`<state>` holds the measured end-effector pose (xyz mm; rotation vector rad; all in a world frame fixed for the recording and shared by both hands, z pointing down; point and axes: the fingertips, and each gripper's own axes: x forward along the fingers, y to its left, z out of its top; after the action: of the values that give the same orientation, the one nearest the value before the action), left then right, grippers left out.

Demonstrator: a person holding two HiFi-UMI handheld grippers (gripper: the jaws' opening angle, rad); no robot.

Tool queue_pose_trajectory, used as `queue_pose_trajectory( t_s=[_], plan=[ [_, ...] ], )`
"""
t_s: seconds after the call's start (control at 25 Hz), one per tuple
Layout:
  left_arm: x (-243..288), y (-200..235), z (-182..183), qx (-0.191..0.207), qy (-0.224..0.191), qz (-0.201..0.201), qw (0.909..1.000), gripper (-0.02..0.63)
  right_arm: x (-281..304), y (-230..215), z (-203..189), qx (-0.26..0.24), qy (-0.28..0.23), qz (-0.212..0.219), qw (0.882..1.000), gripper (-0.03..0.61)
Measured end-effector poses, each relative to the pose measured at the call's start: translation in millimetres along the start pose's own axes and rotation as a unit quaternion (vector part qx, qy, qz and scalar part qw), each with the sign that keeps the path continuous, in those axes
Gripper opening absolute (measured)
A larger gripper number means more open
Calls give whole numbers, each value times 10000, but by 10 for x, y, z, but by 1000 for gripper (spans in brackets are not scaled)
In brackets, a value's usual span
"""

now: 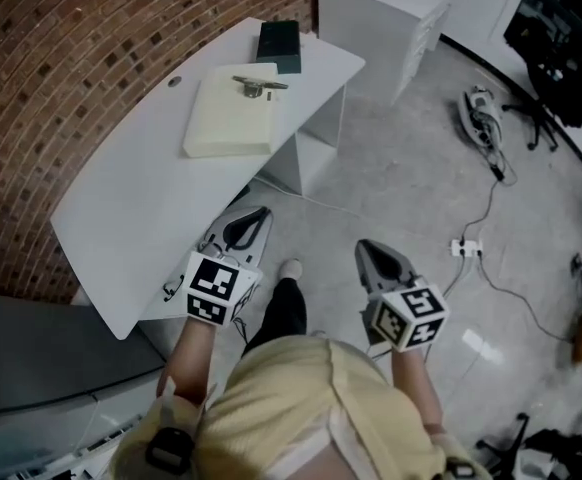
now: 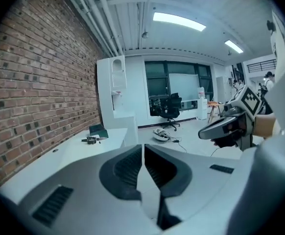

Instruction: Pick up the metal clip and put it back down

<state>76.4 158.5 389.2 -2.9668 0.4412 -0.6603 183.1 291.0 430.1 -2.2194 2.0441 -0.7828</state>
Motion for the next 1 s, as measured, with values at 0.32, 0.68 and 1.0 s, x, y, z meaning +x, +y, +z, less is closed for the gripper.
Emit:
queue_pose_trajectory(
  t_s=[0.32, 0.68, 1.0],
  plan=[
    [474, 794, 116, 657, 225, 181, 9974, 22, 647, -105, 185, 107, 191, -54, 9997, 5],
    [1151, 1619, 212, 1152, 438, 170, 9922, 57, 1489, -148, 467, -4, 520, 14, 9986, 5],
    [1754, 2303, 133, 2052, 817, 414, 9744, 88, 2113, -184, 561, 8, 922, 73, 9957, 5]
  ],
)
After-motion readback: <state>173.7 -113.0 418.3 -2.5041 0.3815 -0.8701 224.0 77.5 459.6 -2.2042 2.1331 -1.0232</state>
